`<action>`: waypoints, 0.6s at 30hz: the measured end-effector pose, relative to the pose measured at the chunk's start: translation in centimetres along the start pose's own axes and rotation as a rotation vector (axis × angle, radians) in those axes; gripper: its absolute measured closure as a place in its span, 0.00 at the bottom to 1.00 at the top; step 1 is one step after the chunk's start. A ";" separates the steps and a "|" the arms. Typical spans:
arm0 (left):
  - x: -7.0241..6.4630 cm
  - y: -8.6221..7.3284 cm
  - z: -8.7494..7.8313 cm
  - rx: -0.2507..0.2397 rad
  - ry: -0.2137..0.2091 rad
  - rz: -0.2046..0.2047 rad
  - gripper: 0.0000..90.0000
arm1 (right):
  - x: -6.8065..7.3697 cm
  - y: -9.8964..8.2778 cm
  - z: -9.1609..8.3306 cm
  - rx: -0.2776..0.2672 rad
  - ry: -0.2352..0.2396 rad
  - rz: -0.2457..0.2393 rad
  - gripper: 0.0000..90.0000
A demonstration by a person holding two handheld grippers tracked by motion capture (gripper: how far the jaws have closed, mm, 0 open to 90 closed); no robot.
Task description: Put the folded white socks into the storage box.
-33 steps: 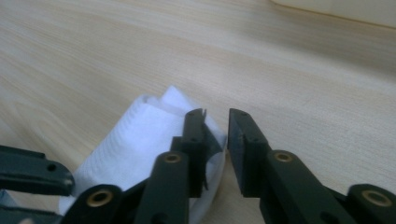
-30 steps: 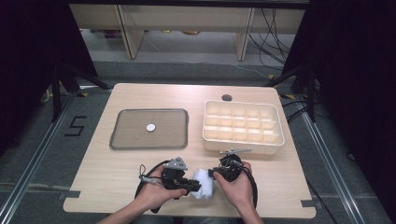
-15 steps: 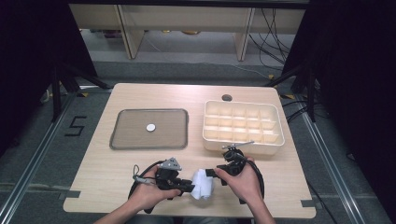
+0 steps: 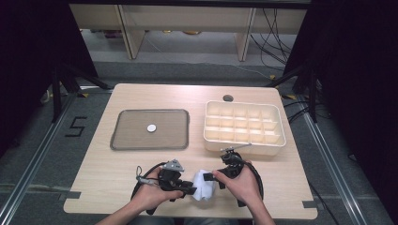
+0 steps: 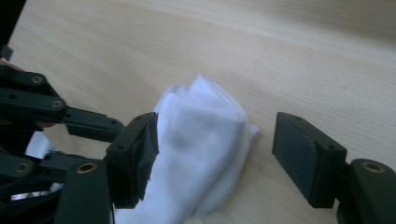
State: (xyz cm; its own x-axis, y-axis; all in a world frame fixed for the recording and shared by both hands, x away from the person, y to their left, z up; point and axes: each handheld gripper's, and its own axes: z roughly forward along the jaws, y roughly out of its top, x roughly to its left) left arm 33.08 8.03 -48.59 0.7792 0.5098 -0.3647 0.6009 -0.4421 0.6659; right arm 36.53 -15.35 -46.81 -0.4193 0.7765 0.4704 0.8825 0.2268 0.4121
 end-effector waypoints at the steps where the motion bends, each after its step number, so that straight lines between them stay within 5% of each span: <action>1: 0.0 0.0 0.0 -0.001 -0.001 0.000 0.77 | 0.1 0.0 -0.1 0.010 -0.016 0.004 0.31; 8: 0.0 0.2 -0.3 -0.004 0.005 0.009 0.76 | 0.7 0.1 0.5 0.036 -0.046 -0.044 0.30; 18: 0.0 -0.1 0.2 0.009 0.019 -0.006 0.75 | 0.5 0.5 1.8 0.091 -0.045 -0.004 0.32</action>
State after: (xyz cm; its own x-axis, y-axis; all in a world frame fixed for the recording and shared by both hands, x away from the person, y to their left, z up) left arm 33.08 7.96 -48.78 0.7722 0.5263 -0.3560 0.6071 -0.4457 0.6579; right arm 37.15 -13.81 -47.82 -0.4149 0.8003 0.4328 0.8973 0.2810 0.3405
